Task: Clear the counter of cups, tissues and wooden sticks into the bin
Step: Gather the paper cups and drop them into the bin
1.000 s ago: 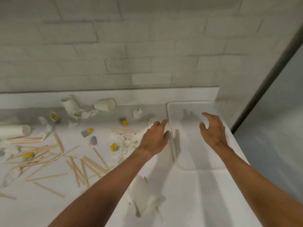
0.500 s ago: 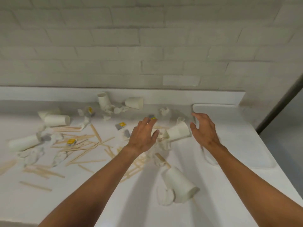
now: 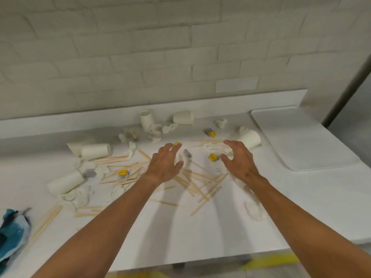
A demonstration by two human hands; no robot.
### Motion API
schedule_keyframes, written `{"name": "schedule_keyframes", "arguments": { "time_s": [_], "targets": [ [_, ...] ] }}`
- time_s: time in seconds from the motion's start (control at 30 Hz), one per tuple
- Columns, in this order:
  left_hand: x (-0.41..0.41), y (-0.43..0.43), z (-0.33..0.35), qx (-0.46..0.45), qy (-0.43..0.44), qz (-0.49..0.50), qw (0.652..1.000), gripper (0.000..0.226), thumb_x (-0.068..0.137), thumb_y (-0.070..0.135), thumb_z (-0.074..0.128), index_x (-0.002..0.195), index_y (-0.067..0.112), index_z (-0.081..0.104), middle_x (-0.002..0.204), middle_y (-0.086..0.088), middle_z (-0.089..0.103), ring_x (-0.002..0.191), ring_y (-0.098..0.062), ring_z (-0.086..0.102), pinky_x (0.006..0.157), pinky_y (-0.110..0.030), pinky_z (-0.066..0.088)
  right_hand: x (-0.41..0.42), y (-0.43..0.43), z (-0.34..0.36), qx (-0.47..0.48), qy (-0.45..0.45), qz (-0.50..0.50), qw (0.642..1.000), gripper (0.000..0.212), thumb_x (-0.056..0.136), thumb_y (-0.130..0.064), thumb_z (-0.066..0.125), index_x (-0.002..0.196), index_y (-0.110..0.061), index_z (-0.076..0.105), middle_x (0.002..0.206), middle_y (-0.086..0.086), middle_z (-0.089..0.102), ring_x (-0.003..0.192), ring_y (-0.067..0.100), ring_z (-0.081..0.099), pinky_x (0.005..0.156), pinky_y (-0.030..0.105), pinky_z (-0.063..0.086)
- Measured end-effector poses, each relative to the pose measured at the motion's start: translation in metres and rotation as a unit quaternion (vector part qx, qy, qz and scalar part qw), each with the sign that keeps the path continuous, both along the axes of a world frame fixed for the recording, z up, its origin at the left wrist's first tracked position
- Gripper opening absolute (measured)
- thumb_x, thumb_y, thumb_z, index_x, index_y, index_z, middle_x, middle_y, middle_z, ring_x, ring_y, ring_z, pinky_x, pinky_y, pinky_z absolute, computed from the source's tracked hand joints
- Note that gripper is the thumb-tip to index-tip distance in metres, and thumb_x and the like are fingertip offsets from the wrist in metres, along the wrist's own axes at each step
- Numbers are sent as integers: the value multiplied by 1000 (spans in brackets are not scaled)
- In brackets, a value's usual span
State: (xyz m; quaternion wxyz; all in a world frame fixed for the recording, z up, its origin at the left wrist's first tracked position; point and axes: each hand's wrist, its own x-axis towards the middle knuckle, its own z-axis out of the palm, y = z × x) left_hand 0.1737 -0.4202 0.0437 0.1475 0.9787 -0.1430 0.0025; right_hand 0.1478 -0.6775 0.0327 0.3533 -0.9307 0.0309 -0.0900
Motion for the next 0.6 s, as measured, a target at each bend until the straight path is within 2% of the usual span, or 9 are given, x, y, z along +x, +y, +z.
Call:
{"name": "schedule_keyframes", "arguments": {
  "time_s": [0.17, 0.33, 0.6],
  "targets": [
    [13, 23, 6, 13, -10, -23, 1000, 63, 96, 36, 53, 152, 26, 24, 154, -6, 27, 140, -28, 28, 109, -45, 28, -4, 31, 2, -6, 16, -35, 999, 57, 89, -31, 66, 142, -20, 47, 144, 6, 45, 132, 26, 44, 111, 44, 33],
    [48, 25, 8, 5, -7, -35, 999, 69, 95, 37, 54, 154, 24, 20, 157, -9, 24, 143, -29, 25, 113, -47, 25, 13, 24, 9, 13, 36, -140, 989, 66, 89, -36, 65, 148, -23, 36, 151, 7, 32, 137, 27, 36, 111, 45, 32],
    [124, -1, 4, 41, -6, -33, 999, 78, 89, 38, 62, 153, 21, 19, 151, -12, 33, 136, -33, 35, 108, -48, 35, 48, -20, -1, 19, 81, -243, 967, 84, 86, -42, 67, 152, -23, 19, 157, 15, 7, 142, 37, 21, 107, 54, 35]
  ]
}}
